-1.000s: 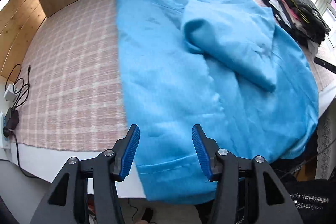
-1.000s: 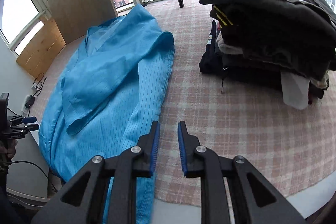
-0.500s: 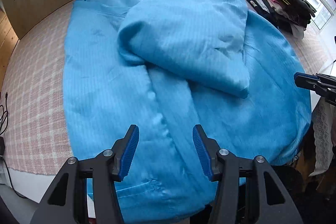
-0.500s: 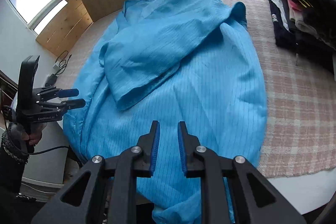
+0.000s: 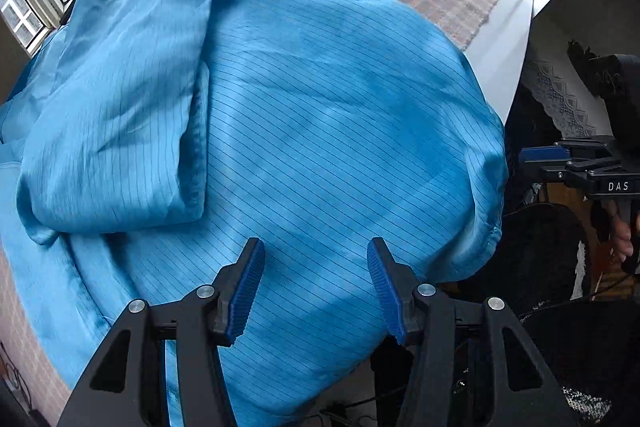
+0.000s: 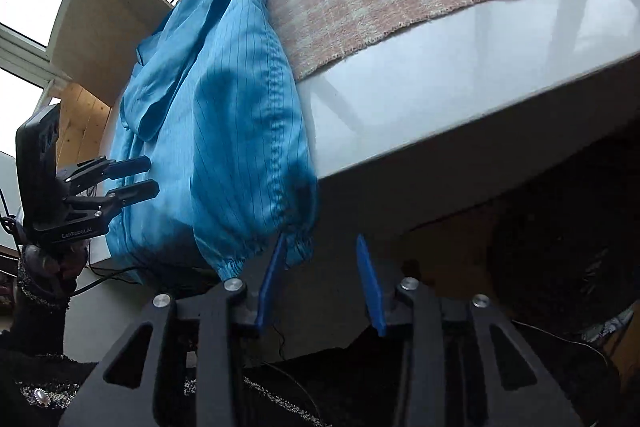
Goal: Fold clothes
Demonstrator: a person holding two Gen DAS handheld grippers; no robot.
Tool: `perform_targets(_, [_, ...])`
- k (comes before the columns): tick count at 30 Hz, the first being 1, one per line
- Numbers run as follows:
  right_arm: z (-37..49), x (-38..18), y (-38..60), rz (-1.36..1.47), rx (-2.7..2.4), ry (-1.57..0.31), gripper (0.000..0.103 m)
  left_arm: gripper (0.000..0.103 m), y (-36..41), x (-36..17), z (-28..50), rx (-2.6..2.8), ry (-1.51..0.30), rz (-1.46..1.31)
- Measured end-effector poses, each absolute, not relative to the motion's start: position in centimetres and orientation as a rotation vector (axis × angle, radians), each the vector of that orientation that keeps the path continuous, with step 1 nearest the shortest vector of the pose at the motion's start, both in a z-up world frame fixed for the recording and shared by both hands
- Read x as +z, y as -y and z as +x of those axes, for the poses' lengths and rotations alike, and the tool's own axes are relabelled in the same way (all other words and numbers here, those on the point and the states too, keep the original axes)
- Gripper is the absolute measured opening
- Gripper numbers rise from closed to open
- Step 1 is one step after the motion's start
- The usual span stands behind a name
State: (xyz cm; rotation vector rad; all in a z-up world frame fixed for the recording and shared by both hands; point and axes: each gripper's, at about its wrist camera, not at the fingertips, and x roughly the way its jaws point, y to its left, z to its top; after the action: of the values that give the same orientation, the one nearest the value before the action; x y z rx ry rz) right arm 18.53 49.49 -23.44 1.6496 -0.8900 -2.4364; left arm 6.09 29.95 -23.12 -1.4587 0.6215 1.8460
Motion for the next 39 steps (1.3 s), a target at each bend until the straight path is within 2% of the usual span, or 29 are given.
perform_targets(3, [18.2,-24.6,-47.9,1.644,-2.451,0.803,0.044,0.051,-30.6,-23.7,6.3,1.827,-0.659,-1.464])
perform_targets(7, [17.4,-25.9,-46.6,1.611,-2.446,0.771,0.044,0.052,-31.1,-24.0,6.5,1.830,-0.686,-1.450])
perform_targets(10, [17.0,-25.7,-46.0,1.528,-2.445,0.764,0.043,0.060,-31.5,-24.1,6.8,1.820,-0.700,-1.434])
perform_targets(11, [17.0,-25.5,-45.9,1.500,-2.446,0.762,0.037,0.062,-31.7,-24.2,7.0,1.820,-0.708,-1.427])
perform_targets(12, [17.0,-25.3,-45.6,1.501,-2.452,0.738,0.023,0.063,-31.8,-24.2,7.1,1.820,-0.708,-1.423])
perform_targets(14, [17.3,-25.0,-45.6,1.497,-2.457,0.719,0.011,0.063,-31.8,-24.3,7.1,1.820,-0.703,-1.417])
perform_targets(15, [17.5,-24.8,-45.7,1.494,-2.457,0.720,0.010,0.063,-31.8,-24.3,7.1,1.820,-0.701,-1.413])
perform_targets(19, [19.2,-23.5,-47.4,1.535,-2.490,0.690,0.009,0.064,-31.9,-24.3,7.3,1.816,-0.703,-1.393])
perform_targets(21, [20.4,-22.8,-50.0,1.532,-2.557,0.769,0.009,0.064,-32.0,-24.3,7.3,1.809,-0.705,-1.386])
perform_targets(24, [21.3,-23.8,-53.3,1.559,-2.579,0.986,0.012,0.065,-32.2,-24.3,7.4,1.802,-0.708,-1.377])
perform_targets(27, [21.1,-23.4,-53.2,1.611,-2.623,0.944,0.014,0.066,-32.4,-24.4,7.5,1.793,-0.714,-1.373])
perform_targets(29, [21.4,-22.7,-53.5,1.538,-2.630,1.000,0.014,0.067,-32.4,-24.3,7.5,1.787,-0.719,-1.372])
perform_targets(35, [16.8,-19.0,-49.9,1.366,-2.667,0.747,0.014,0.076,-32.1,-24.7,9.4,1.721,-0.789,-1.357])
perform_targets(37, [14.4,-20.1,-48.6,1.421,-2.608,0.683,0.014,0.075,-31.8,-24.7,9.9,1.680,-0.833,-1.366])
perform_targets(39, [12.9,-21.4,-47.8,1.569,-2.526,0.617,0.014,0.057,-31.6,-23.8,8.9,1.663,-0.802,-1.420])
